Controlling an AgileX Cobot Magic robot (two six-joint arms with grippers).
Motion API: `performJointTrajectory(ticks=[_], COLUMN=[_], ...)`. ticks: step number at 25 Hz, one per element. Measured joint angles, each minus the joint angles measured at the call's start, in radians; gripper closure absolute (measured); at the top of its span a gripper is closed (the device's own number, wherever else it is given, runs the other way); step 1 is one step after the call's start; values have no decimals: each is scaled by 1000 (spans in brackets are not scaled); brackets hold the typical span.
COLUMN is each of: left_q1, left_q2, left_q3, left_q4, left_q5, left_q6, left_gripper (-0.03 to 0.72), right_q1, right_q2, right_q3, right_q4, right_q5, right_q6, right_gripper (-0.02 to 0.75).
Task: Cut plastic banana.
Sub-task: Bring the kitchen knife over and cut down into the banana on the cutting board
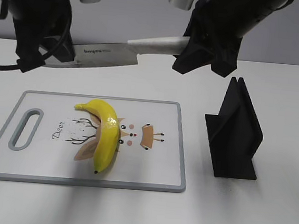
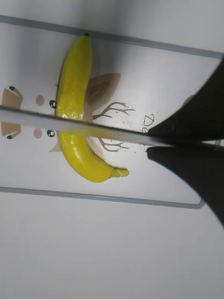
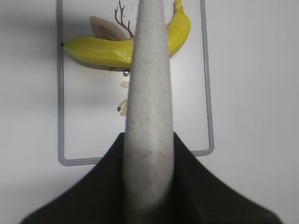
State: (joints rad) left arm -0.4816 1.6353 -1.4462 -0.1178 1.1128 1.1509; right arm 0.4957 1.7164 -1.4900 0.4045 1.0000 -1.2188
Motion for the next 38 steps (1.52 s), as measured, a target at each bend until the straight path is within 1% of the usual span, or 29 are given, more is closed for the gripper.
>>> performJointTrajectory(ticks=[6,11,15,18,22,26,33,38], left_q1=[2,12,15,14,9,8,8,5], left_q2=[84,247,408,433,426,383,141,9], left_q3=[0,0,40,32,10,7,-10,-10], left_q4=[-6,-4,-23,-27,-10,-10,16,16], left_q5=[-6,-74,-199,-206,-167,-128,-86,-76], left_q6=[-5,-6,-4,-3,-25,-36,-41,-41], left_gripper=[697,697,697,694,693,693,693,693], right_q1=[0,-8,-9,-15,-15,-4,0,5], right_q2=[76,261,444,503,494,433,208,98], right_q3=[-3,-8,-9,-16,-21,-14,-24,-26], right_q4=[-13,-59,-100,-111,-111,-111,-115,-100], right_q5=[4,-36,-86,-81,-61,-53,-49,-48], right_q6=[8,14,26,25,35,56,61,55], right_gripper=[568,568,568,563,563,566,566,566])
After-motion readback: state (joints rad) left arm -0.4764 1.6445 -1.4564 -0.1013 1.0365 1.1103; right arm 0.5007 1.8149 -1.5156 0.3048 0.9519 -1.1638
